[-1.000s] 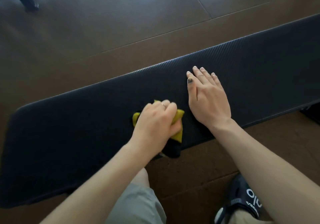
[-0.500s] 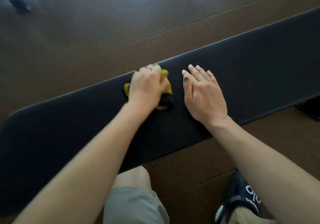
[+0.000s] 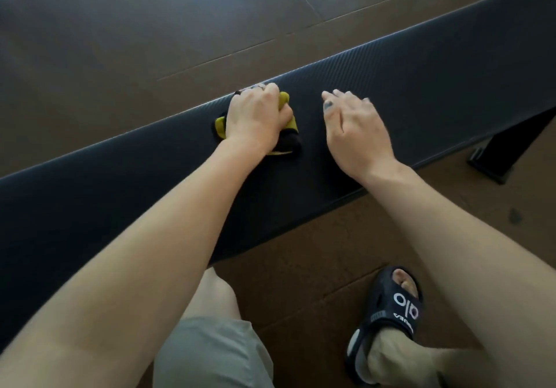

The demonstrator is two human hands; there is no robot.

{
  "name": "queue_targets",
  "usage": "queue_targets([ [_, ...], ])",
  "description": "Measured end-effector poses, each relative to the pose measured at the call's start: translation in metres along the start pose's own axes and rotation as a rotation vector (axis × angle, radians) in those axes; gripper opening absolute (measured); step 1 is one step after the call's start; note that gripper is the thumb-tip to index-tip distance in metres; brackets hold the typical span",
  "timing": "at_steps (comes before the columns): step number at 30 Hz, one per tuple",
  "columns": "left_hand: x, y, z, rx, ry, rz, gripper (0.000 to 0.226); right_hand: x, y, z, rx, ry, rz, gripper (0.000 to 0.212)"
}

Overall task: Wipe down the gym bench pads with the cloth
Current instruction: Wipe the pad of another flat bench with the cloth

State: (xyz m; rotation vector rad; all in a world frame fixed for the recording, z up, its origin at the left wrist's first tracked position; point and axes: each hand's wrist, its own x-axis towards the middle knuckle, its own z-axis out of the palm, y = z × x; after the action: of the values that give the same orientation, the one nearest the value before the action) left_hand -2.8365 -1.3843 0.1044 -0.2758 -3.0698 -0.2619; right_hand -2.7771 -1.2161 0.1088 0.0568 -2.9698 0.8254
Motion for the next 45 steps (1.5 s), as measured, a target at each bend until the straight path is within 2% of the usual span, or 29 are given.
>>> queue_targets([
  [4, -0.107, 0.024, -0.002, -0.075, 0.085, 0.282, 0.021, -0.016, 0.050, -0.018, -0.270, -0.119, 0.077, 0.058],
  [7, -0.125, 0.030, 0.000, -0.135, 0.097, 0.370, 0.024, -0.020, 0.052, -0.012, -0.323, -0.094, 0.045, 0.058],
  [9, -0.099, 0.029, 0.003, -0.131, 0.111, 0.348, 0.024, -0.019, 0.052, -0.010, -0.308, -0.073, 0.045, 0.057],
  [11, -0.059, 0.032, 0.005, -0.120, 0.116, 0.255, 0.023, -0.018, 0.054, -0.009, -0.288, -0.059, 0.044, 0.056],
  [14, 0.009, 0.043, 0.008, -0.110, 0.027, 0.062, 0.022, -0.018, 0.055, -0.009, -0.289, -0.044, 0.056, 0.055],
  [16, 0.025, 0.050, 0.004, -0.082, 0.007, 0.018, 0.022, -0.017, 0.053, -0.010, -0.286, -0.059, 0.062, 0.055],
  [22, -0.099, 0.066, 0.002, -0.106, 0.035, 0.316, 0.020, -0.010, 0.053, -0.017, -0.246, -0.078, 0.069, 0.053],
  [24, -0.106, 0.066, 0.007, -0.145, 0.065, 0.350, 0.023, 0.003, 0.052, -0.019, -0.298, -0.077, 0.038, 0.055],
  [27, -0.067, 0.071, 0.016, -0.173, 0.137, 0.307, 0.027, 0.046, 0.064, -0.023, -0.306, -0.122, -0.027, 0.056],
  [32, 0.014, 0.079, 0.028, -0.145, 0.222, 0.053, 0.027, 0.122, 0.083, -0.022, -0.332, -0.224, -0.117, 0.055],
  [37, 0.073, 0.080, 0.029, -0.084, 0.191, -0.179, 0.020, 0.133, 0.086, -0.013, -0.297, -0.195, -0.157, 0.056],
  [41, 0.051, 0.096, 0.029, -0.066, 0.190, -0.242, 0.022, 0.131, 0.090, -0.016, -0.258, -0.204, -0.195, 0.057],
  [45, -0.031, 0.145, 0.026, -0.056, 0.175, -0.197, 0.027, 0.128, 0.092, -0.021, -0.260, -0.230, -0.230, 0.057],
])
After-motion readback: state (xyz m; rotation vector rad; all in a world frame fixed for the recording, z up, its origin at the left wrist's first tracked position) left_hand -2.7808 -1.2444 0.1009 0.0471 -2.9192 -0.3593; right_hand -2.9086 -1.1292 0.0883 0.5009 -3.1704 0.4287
